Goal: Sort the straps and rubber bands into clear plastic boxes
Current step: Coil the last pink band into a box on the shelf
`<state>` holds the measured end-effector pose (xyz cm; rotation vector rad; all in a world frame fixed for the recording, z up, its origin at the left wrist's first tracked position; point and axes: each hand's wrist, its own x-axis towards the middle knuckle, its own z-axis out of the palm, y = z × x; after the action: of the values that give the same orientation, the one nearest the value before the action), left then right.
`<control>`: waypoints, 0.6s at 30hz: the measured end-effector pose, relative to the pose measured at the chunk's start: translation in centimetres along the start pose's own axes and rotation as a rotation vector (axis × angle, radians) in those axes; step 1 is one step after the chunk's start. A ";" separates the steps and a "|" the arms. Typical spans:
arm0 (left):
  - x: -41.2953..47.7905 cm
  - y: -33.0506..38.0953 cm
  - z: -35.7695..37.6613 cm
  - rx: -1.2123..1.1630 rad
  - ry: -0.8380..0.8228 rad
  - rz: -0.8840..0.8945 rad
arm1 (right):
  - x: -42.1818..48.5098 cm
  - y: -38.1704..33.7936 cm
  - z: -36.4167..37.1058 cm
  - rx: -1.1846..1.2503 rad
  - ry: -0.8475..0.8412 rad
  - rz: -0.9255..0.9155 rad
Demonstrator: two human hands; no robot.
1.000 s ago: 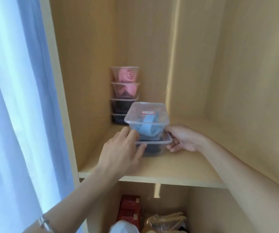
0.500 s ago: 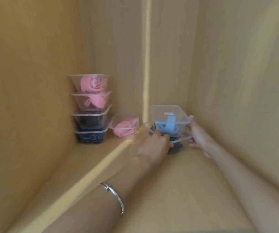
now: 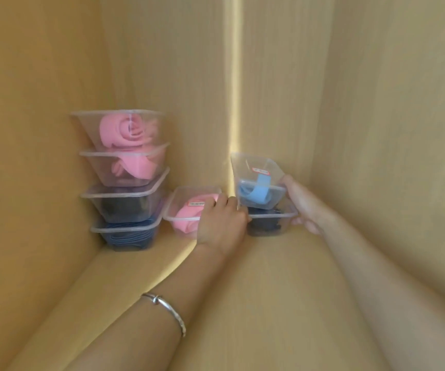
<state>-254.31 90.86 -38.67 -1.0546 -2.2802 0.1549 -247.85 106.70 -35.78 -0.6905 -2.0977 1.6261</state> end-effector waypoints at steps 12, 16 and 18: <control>-0.2 -3.8 -1.1 -0.399 0.266 -0.020 | 0.1 -0.9 -1.1 0.019 0.001 0.017; 0.6 -7.3 -3.9 -0.578 0.559 -0.223 | 0.0 -1.1 -1.3 -0.042 0.021 -0.007; 0.6 -9.7 -5.1 -0.493 0.634 -0.369 | -0.2 -1.4 -1.3 -0.086 0.105 -0.074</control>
<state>-258.00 84.00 -30.86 -0.7338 -1.8978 -0.8127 -247.09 107.34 -34.12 -0.7011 -2.1024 1.4358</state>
